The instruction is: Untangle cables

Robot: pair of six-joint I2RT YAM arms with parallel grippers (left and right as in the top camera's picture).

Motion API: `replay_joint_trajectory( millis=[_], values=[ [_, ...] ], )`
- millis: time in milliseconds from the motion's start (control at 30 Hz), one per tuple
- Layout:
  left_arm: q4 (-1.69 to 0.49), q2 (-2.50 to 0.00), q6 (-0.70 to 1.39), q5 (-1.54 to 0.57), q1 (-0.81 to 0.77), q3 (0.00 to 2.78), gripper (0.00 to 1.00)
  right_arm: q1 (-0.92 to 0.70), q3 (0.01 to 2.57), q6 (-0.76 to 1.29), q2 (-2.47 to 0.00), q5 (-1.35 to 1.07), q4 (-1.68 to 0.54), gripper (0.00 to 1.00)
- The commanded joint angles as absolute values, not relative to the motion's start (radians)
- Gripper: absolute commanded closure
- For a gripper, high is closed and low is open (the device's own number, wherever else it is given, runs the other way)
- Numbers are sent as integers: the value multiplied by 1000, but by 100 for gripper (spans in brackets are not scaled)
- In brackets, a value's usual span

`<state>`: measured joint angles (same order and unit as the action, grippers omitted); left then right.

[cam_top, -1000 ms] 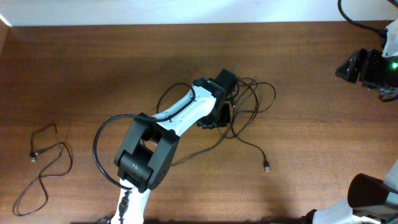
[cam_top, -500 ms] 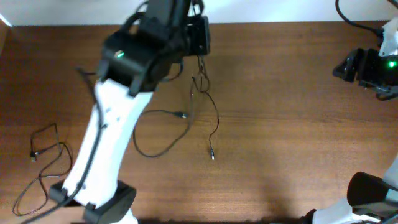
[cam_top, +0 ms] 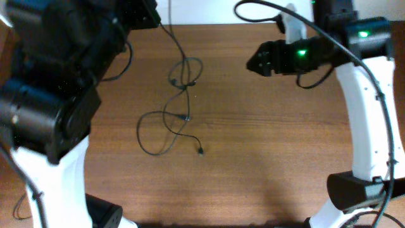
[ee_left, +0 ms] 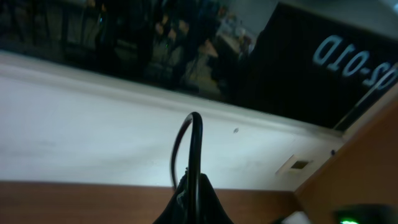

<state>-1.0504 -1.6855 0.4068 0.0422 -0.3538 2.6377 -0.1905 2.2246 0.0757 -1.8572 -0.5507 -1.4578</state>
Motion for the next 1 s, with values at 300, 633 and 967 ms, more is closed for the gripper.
replay_joint_trajectory(
  millis=[300,633,967],
  values=[
    [-1066,-1658,391,114,-339,2653,100,-386,2221,84,-2021,-696,-1312,23],
    [-1085,-1634,392,113,-252,2653,100,-381,2221,34,-2308,-926,-1274,19],
    [-1086,-1634,391,114,-252,2653,100,-477,2221,-290,-2455,-1002,-1101,49]
  ],
)
